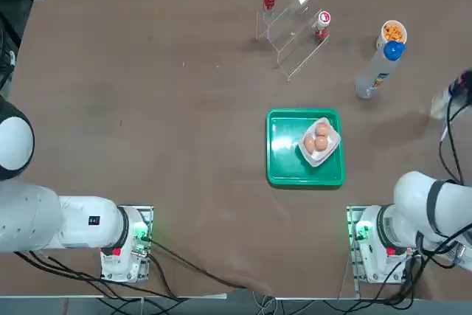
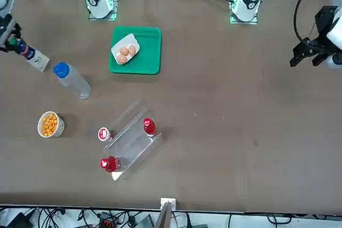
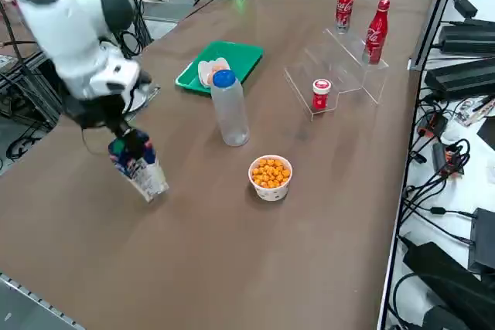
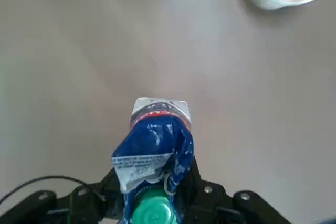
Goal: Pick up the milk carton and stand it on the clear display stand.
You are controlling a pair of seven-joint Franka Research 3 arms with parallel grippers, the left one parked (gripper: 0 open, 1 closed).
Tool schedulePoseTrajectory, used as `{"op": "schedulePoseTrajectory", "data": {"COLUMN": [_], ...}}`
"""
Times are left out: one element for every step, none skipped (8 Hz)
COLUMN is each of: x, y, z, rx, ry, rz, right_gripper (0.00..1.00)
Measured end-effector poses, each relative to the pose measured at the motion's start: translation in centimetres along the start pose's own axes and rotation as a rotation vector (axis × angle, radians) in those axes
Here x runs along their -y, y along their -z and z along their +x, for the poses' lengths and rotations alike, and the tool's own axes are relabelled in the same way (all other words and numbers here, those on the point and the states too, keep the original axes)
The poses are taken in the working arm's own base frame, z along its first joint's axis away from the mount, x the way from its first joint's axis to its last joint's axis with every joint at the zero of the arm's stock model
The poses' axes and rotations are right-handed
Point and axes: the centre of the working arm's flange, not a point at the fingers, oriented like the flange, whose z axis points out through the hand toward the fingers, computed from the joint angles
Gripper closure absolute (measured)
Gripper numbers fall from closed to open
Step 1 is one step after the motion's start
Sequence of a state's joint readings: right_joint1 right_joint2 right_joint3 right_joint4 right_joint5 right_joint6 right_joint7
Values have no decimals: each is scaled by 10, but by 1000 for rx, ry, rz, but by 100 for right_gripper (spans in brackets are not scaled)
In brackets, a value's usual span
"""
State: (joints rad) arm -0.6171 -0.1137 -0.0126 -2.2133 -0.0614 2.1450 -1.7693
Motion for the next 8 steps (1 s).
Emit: {"op": "schedulePoseTrajectory", "data": {"x": [-26,-50,-74,-95,-112,-123,-125,-118], "y": [41,73,94,108,115,118,120,120], "z": [31,66,102,136,168,203,250,306], "rx": [3,-19,-65,-103,-123,-138,-152,-164], "ry": [-12,-21,-37,-67,-114,-167,-224,-288], "rz": [-25,-41,-56,-69,-75,-77,-71,-57], "right_gripper": [58,58,58,58,58,58,58,58]}}
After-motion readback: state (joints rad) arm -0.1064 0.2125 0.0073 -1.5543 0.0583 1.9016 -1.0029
